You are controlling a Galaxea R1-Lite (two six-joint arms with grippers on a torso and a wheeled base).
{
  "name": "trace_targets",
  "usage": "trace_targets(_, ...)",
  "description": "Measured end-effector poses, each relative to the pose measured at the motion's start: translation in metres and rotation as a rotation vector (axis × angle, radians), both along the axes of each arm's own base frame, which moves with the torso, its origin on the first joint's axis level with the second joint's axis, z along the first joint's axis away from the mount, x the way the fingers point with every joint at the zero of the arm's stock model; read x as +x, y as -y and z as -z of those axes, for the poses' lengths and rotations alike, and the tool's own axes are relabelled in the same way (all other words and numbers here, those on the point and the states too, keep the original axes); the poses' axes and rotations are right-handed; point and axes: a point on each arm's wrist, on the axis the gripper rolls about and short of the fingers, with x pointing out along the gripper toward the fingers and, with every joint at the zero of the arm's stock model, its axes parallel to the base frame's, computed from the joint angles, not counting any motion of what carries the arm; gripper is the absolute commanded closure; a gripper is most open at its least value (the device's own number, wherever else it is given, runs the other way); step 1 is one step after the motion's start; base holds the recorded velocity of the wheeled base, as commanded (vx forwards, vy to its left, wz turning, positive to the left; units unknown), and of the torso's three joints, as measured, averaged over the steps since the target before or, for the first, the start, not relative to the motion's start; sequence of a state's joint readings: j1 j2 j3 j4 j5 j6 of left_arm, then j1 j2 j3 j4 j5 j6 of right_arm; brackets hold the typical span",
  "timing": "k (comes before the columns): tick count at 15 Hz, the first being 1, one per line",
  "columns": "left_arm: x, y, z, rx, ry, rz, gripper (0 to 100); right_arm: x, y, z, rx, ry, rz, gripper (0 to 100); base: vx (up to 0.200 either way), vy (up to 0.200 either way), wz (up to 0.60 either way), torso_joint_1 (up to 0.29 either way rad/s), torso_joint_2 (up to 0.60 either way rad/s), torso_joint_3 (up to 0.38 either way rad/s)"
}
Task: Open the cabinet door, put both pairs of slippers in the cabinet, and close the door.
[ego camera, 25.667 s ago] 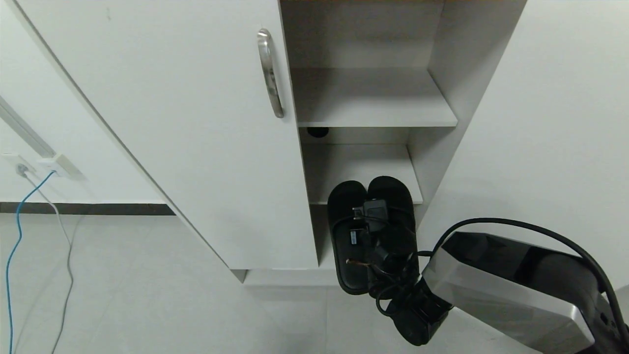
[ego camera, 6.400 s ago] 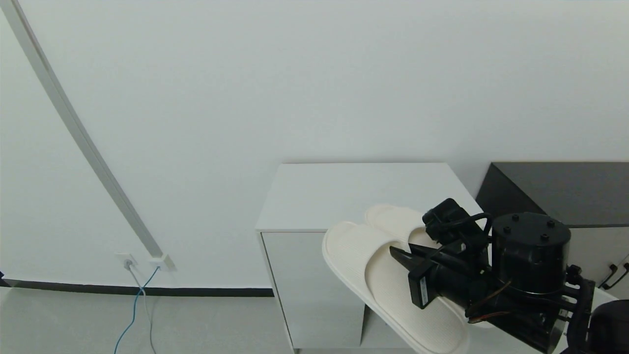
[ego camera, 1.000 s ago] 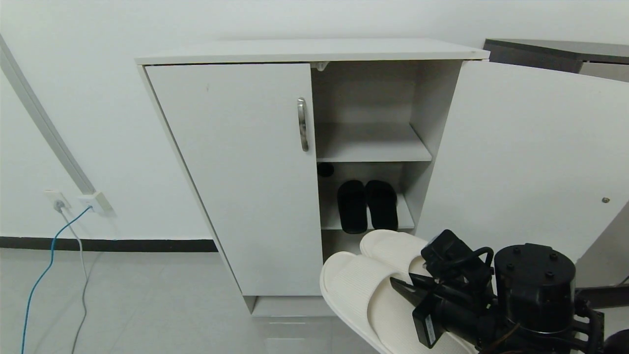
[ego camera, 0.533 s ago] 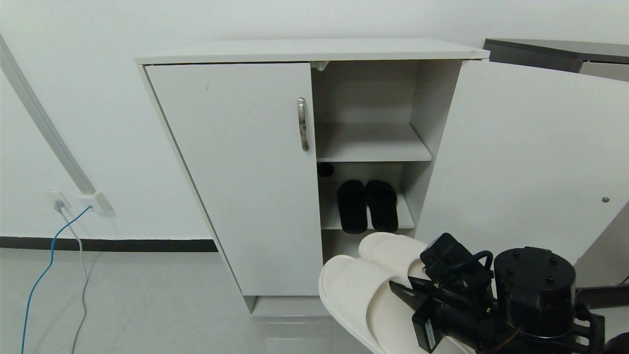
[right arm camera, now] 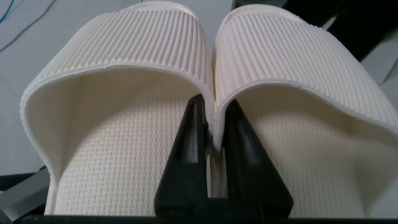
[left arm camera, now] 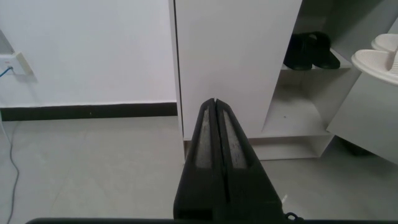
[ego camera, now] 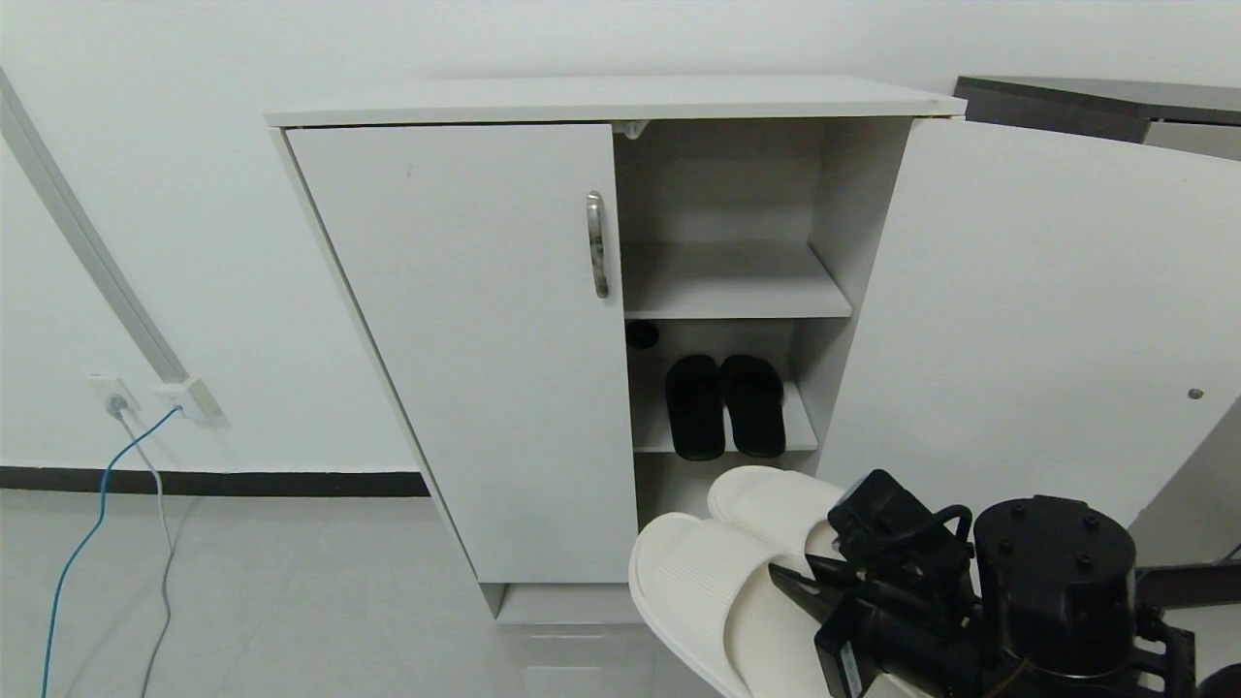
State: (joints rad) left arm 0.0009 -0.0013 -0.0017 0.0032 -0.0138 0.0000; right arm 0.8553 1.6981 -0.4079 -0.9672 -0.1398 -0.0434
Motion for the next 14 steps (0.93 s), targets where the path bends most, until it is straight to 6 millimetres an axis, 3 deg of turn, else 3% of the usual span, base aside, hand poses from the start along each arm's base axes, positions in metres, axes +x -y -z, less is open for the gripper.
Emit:
trace_targets(5, 0.0, 0.0, 0.0, 0.0, 0.0, -0.001, 100, -0.002, -0.002, 0.003, -0.004, -0.006, -0.012, 100, 0.0, 0.0, 0.0, 0.0, 0.0, 0.0)
trace_targets(9, 0.0, 0.0, 0.0, 0.001, 0.0, 0.0, 100, 0.008, -0.013, 0.002, 0.063, 0.062, 0.01, 100, 0.0, 0.0, 0.0, 0.0, 0.0, 0.0)
trace_targets(14, 0.0, 0.0, 0.0, 0.001, 0.0, 0.0, 100, 0.041, -0.056, -0.008, 0.04, 0.087, 0.319, 100, 0.0, 0.0, 0.0, 0.0, 0.0, 0.0)
